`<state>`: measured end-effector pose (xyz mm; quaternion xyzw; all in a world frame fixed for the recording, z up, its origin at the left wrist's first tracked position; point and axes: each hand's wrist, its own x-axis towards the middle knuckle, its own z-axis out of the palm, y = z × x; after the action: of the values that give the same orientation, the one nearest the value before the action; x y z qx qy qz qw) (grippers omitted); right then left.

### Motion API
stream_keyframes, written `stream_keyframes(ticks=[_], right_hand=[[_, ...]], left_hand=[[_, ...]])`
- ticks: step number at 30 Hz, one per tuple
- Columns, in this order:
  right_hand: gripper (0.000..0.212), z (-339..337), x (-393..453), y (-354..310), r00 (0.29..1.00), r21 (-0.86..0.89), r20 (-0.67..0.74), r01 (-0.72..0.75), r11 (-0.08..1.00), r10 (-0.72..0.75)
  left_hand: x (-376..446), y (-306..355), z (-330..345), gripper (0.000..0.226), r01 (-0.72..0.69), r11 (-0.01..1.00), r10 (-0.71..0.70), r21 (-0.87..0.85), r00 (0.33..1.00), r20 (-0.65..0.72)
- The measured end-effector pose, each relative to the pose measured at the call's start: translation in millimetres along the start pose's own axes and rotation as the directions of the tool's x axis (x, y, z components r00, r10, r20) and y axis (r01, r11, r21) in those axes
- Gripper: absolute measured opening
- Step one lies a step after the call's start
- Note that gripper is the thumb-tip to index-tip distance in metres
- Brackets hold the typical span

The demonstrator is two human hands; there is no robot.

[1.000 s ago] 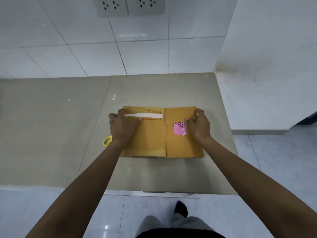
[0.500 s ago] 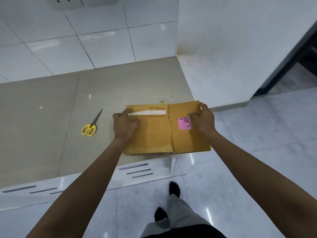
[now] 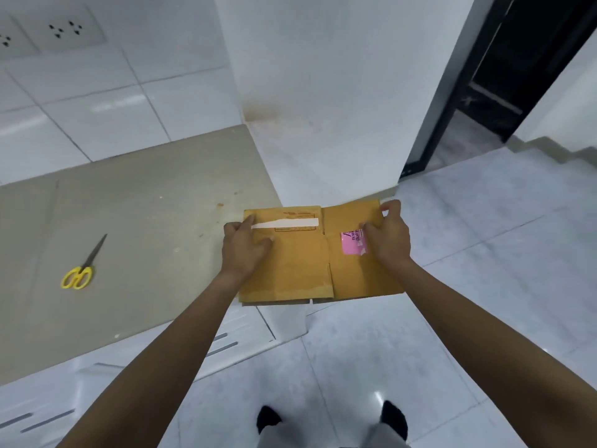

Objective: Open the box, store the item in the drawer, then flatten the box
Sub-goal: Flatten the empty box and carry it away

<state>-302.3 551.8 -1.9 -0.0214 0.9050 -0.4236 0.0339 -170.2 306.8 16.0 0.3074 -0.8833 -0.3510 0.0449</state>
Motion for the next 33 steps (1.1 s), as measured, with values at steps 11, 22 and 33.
stream_keyframes(ticks=[11, 22, 33], right_hand=[[0.019, -106, 69, 92, 0.991, -0.159, 0.055, 0.132, 0.978, -0.124], [0.020, -138, 126, 154, 0.963, -0.113, 0.233, 0.168, 0.979, -0.138], [0.026, -56, 274, 184, 0.917, -0.125, 0.370, 0.209, 0.970, -0.150]], left_hand=[[-31, 101, 122, 0.028, -0.006, 0.996, -0.004, -0.094, 0.994, -0.107], [-9, 139, 207, 0.031, -0.014, 1.000, 0.013, -0.018, 0.998, -0.055], [129, 131, 291, 0.048, 0.112, 0.993, -0.112, -0.032, 0.994, -0.005]])
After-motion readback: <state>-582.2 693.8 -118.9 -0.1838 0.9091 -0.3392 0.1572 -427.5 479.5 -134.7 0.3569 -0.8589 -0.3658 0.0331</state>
